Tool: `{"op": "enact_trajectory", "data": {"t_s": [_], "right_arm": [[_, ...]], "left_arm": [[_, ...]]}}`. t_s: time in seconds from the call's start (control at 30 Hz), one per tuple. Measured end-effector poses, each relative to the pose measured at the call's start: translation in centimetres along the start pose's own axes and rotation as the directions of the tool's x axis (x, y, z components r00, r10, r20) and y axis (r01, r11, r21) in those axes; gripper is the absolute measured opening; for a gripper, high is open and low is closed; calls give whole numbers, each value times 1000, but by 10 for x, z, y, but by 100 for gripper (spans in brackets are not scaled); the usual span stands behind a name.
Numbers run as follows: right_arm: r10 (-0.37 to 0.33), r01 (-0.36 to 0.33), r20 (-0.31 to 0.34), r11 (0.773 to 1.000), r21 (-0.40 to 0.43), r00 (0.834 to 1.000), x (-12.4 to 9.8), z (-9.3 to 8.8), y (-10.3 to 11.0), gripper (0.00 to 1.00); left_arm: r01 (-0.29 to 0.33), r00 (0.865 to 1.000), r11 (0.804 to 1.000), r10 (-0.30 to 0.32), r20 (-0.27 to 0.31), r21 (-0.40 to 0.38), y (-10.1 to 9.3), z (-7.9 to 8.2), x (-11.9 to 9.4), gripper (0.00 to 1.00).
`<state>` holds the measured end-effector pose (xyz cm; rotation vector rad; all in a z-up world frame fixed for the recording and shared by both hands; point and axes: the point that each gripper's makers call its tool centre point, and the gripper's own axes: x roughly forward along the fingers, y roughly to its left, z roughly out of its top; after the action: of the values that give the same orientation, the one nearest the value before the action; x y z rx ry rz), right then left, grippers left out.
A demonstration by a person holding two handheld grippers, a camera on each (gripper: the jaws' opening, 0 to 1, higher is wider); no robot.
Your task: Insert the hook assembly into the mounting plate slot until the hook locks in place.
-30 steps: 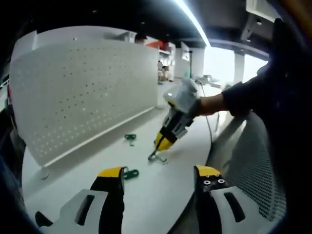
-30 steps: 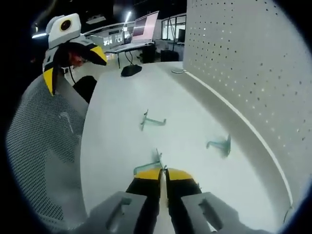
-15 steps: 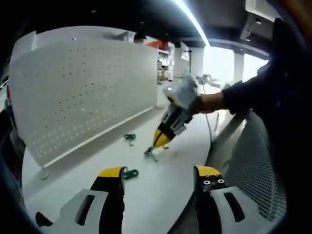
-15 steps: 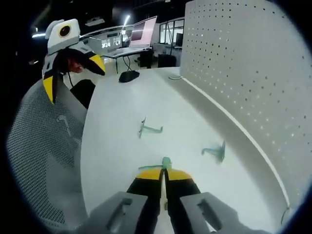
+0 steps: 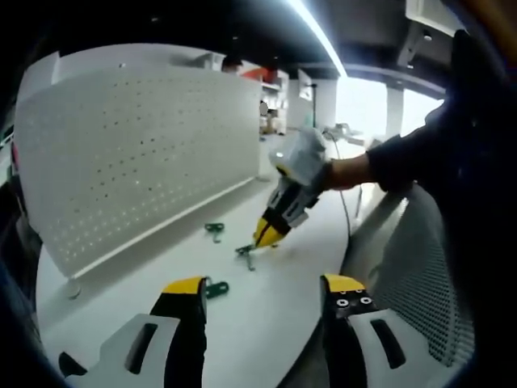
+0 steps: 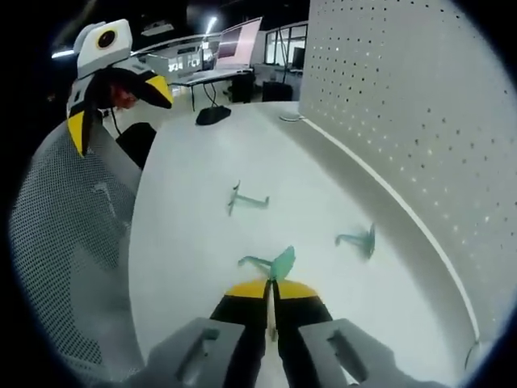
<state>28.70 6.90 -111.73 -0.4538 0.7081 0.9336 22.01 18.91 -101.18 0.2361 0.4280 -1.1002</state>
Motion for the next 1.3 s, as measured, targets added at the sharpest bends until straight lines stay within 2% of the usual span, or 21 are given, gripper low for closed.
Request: {"op": "enact_trajectory", "data": {"t_s": [0.33,0.47,0.67,0.83,1.0,1.3], "right_arm": [[-7,8,-35,1000,26,999,4,-13,-3,0],[-12,14,-31,999,38,999,4,-10,-2,5],[-26,26,-19,999,42,999,4,-5,-4,5],[-36,38,-26,998,41,999,7,-9,-7,5],[-71,71,-13,996,49,997,5,-7,-15,4],[-73,73,-18,997,36,997,9,-8,-15,3]], "left_arm": [[-2,1000,1000,2,5,0,0,1,0,58],[-3,1000,1000,3,6,0,1,1,-1,57],[-1,1000,1000,1,4,0,1,0,-1,57],[1,1000,1000,-1,3,1,0,0,-1,57],[1,1000,1000,-1,4,2,0,0,-1,57],[-1,1000,1000,1,9,-2,1,1,-1,57]]}}
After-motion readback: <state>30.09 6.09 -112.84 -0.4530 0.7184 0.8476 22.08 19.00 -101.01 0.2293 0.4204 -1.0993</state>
